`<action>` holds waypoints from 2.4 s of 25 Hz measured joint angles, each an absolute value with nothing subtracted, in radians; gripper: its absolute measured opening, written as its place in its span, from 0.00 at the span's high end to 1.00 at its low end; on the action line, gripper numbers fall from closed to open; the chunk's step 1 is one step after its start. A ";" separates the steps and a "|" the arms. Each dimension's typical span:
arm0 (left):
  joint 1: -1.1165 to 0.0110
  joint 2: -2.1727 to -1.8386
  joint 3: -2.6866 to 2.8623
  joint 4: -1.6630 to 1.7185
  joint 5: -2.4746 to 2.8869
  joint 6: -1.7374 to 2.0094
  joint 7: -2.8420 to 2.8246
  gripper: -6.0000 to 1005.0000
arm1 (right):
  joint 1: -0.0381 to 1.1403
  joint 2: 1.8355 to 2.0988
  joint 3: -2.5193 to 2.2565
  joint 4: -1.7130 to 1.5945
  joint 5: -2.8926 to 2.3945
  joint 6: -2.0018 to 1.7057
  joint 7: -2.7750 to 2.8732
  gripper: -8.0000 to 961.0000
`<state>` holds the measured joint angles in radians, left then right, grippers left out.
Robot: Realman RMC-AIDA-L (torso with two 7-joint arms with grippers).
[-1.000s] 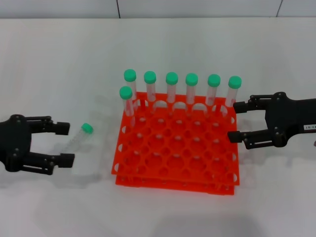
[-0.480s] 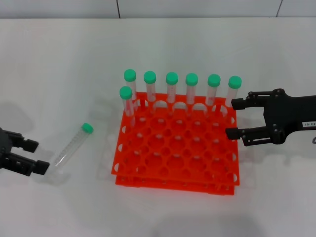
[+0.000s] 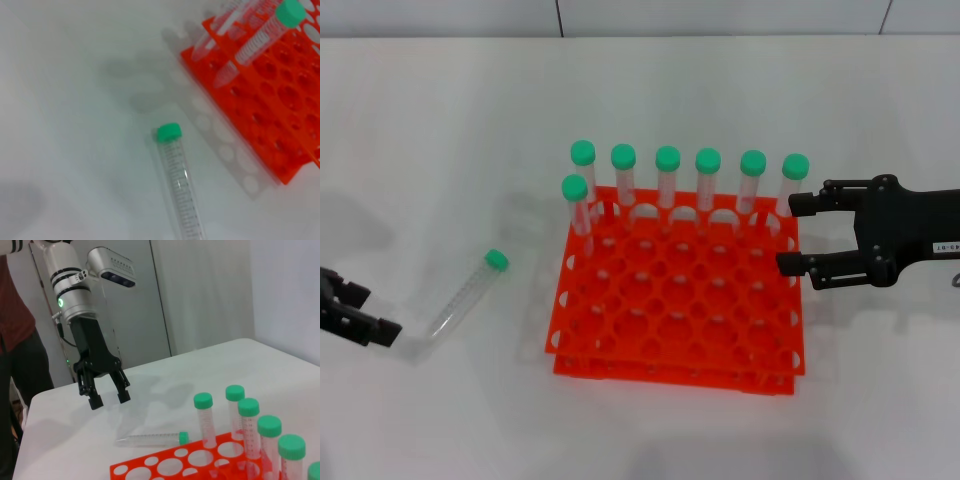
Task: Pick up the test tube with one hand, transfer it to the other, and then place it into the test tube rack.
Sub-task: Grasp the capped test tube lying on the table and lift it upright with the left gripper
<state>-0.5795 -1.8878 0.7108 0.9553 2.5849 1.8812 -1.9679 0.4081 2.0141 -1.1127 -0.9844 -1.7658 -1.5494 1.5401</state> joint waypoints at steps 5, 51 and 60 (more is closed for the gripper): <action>-0.590 -1.903 0.719 0.928 2.588 1.831 -1.966 0.12 | 0.407 2.014 -1.114 -0.983 -1.764 -1.554 1.540 0.20; -0.630 -1.947 0.753 0.793 2.618 1.680 -1.945 0.24 | 0.407 2.014 -1.114 -0.982 -1.764 -1.549 1.534 0.20; -0.634 -1.948 0.758 0.788 2.623 1.667 -1.947 0.25 | 0.407 2.014 -1.114 -0.982 -1.764 -1.549 1.534 0.20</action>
<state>-0.6343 -1.9482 0.7579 0.7877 2.6233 1.6667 -1.9468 0.4065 2.0141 -1.1137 -0.9817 -1.7641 -1.5493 1.5340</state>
